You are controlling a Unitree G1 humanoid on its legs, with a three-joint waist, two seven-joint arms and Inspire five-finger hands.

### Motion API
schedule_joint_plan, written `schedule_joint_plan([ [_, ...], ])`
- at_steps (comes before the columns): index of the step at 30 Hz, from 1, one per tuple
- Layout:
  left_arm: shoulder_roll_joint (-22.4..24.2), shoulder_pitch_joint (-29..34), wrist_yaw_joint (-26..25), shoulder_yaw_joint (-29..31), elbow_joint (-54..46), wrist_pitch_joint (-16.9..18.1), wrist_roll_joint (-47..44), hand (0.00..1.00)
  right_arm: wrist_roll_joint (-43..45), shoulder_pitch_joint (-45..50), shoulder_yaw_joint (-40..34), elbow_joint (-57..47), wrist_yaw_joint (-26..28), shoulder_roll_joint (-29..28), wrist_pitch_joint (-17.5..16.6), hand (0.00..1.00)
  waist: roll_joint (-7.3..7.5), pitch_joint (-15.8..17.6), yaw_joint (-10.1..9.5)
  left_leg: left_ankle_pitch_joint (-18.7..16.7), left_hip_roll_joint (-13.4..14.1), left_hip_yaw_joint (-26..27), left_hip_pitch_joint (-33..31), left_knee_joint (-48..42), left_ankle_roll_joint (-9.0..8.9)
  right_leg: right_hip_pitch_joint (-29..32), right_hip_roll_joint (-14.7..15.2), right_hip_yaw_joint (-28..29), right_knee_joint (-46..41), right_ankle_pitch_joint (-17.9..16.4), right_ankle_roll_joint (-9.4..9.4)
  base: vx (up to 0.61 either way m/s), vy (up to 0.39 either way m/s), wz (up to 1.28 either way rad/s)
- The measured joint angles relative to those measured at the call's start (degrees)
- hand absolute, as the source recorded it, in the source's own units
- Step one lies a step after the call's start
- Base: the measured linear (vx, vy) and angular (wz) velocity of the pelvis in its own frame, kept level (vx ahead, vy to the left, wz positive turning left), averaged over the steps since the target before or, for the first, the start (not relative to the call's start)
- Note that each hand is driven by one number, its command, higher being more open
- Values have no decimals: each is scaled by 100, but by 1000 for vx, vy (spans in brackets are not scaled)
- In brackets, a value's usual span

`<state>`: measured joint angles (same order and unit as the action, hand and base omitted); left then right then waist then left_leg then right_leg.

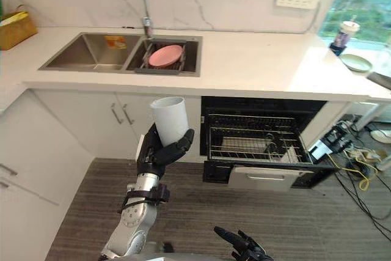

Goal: Walk over to the sink, pick up the cup, carry it to the dishwasher, place the cup inside the dishwasher, then close the dishwasher door

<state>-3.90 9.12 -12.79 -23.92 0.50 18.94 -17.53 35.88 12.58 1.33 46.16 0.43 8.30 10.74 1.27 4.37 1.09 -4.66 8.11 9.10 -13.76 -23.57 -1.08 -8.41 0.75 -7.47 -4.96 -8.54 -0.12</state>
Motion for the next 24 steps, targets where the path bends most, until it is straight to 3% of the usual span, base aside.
schedule_joint_plan([
  [2,-5,33,146,0,-11,-1,-59,0,0,-105,-66,80,-205,-43,-138,100,43,27,13,62,-25,-452,132,501,-83,79,262,39,-153,-121,186,87,216,5],
  [3,-17,47,228,3,-21,1,-50,0,8,-156,-363,304,-230,-89,-303,100,-8,33,11,197,4,-892,279,901,-206,207,426,101,-342,-250,350,63,336,-15],
  [4,21,35,307,38,-1,22,-72,0,73,-288,-856,710,-40,-138,-650,100,-150,53,2,386,149,-1133,476,1078,-272,307,517,178,-563,-415,531,72,379,-20],
  [5,40,-5,349,56,65,80,-110,0,83,-368,-1188,1119,292,-140,-1012,100,-174,81,8,377,174,-1100,549,1137,-757,314,604,212,-672,-491,627,106,450,-34],
  [6,-42,-122,446,169,229,159,-168,0,125,-409,-1556,1439,742,-198,-1541,100,-33,155,-27,259,-139,-871,619,1021,-576,344,966,342,-777,-513,784,116,369,-35],
  [7,-104,-125,453,272,229,182,-170,0,144,-386,-1576,1381,843,-201,-1707,100,21,189,6,170,-248,-772,582,908,-490,345,1103,397,-764,-479,871,163,498,-47],
  [8,-305,-201,460,433,228,181,-192,0,310,-240,-1573,819,820,-210,-1905,100,30,197,185,-215,-425,-641,223,296,-279,436,1333,399,-701,-315,1020,126,379,-28],
  [10,-403,-312,552,386,228,117,-258,0,457,-122,-1588,416,642,-246,-1920,100,31,198,225,-511,-517,-573,69,-91,-132,458,1457,367,-777,-296,1051,104,374,-28],
  [11,-430,-350,702,223,227,26,-334,0,605,-55,-1621,-51,146,-327,-1929,100,24,197,179,-773,-658,-296,260,-161,45,864,1738,209,-1735,-265,777,91,364,-52],
  [12,-431,-332,740,149,227,9,-333,0,615,-37,-1606,-200,-13,-348,-1926,100,14,192,150,-796,-706,-173,403,-58,98,1083,1864,96,-2165,-203,433,135,430,-78],
  [13,-435,-275,810,41,213,7,-331,0,610,-19,-1528,-425,-240,-377,-1907,100,-15,189,117,-816,-761,20,638,149,203,1360,2066,-175,-2776,-51,-210,102,286,-63],
  [14,-446,-225,844,-9,184,6,-330,0,592,-12,-1425,-569,-389,-397,-1885,100,-28,196,122,-793,-792,131,801,285,236,1513,2188,-379,-3173,-67,-401,175,384,-77],
  [15,-467,-155,899,-81,153,6,-318,0,522,42,-1225,-831,-671,-515,-1871,100,-33,194,148,-761,-849,264,1146,579,295,1727,2193,-665,-3758,-187,-299,156,274,-56],
  [16,-485,-151,900,-165,146,6,-308,0,477,102,-1142,-953,-819,-621,-1872,100,-54,178,174,-728,-871,289,1306,766,339,1780,1998,-694,-3882,-302,-118,182,230,-36],
  [18,-495,-157,895,-320,73,10,-255,0,407,221,-937,-1290,-1121,-853,-1885,100,-24,160,321,-634,-883,246,1519,1033,450,1915,1242,-585,-3848,-601,243,211,92,7],
  [19,-498,-169,887,-434,7,8,-250,0,353,287,-932,-1553,-1293,-948,-1890,100,-46,185,385,-624,-901,225,1608,1120,460,2040,894,-596,-3764,-713,266,234,64,16],
  [22,-454,-293,876,-533,-46,0,-103,0,268,407,-915,-2459,-1587,-984,-1916,100,-129,267,456,-630,-910,110,1772,1186,450,2347,581,-850,-3176,-838,70,275,-13,21],
  [23,-444,-306,859,-525,-53,-4,-101,0,271,419,-882,-2704,-1615,-982,-1940,100,-118,267,453,-650,-925,118,1800,1172,418,2357,572,-849,-2832,-749,-3,226,-49,5],
  [24,-449,-305,792,-518,-174,-62,-100,0,272,512,-733,-3325,-1636,-986,-2083,100,-16,275,437,-781,-1005,156,1856,1031,291,2240,607,-793,-1925,242,-176,218,-75,-12],
])
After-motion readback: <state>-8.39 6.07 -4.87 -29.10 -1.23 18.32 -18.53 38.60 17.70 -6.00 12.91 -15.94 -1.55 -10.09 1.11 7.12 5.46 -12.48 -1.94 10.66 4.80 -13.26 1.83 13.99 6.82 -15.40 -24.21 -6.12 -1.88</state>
